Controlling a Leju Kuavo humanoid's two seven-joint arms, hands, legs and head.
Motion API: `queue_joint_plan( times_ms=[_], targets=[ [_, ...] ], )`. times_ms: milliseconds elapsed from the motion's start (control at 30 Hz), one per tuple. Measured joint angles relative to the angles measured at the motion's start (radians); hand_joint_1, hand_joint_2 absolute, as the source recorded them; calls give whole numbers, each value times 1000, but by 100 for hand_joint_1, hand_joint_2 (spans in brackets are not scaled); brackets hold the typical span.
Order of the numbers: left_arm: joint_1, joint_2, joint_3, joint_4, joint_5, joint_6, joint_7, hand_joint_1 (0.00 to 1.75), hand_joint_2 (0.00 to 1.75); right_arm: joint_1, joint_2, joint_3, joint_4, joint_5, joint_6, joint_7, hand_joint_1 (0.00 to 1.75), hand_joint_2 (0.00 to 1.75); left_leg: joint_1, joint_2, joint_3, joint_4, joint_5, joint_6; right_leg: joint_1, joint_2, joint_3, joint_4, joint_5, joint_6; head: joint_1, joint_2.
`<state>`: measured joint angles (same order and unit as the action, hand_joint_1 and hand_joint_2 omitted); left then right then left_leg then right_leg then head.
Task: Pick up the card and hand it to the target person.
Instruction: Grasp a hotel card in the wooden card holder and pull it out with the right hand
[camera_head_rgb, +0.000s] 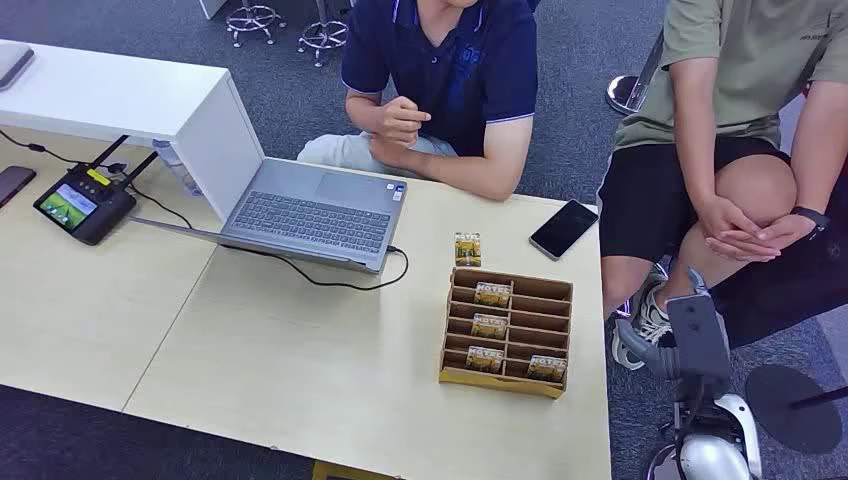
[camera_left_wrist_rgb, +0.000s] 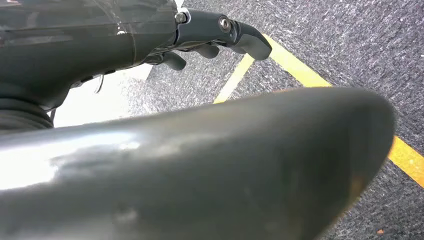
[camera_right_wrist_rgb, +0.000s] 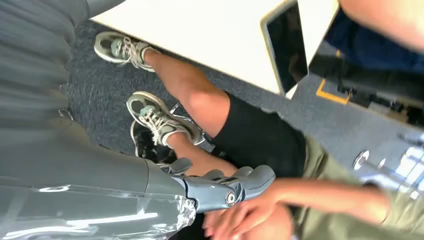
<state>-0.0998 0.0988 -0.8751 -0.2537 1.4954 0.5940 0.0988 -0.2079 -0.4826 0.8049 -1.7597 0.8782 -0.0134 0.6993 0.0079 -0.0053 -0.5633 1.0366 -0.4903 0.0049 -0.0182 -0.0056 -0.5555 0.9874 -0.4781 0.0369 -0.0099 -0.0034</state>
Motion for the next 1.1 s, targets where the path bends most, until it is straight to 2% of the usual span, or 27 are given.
queue_joint_plan(
  times_ms=[1100],
  targets=[
    [0,-1,0,0,0,0,0,0,0,0,0,0,0,1,1,0,120,175,0,0,0,0,0,0,0,0,0,0,0,0,0,0]
  ],
)
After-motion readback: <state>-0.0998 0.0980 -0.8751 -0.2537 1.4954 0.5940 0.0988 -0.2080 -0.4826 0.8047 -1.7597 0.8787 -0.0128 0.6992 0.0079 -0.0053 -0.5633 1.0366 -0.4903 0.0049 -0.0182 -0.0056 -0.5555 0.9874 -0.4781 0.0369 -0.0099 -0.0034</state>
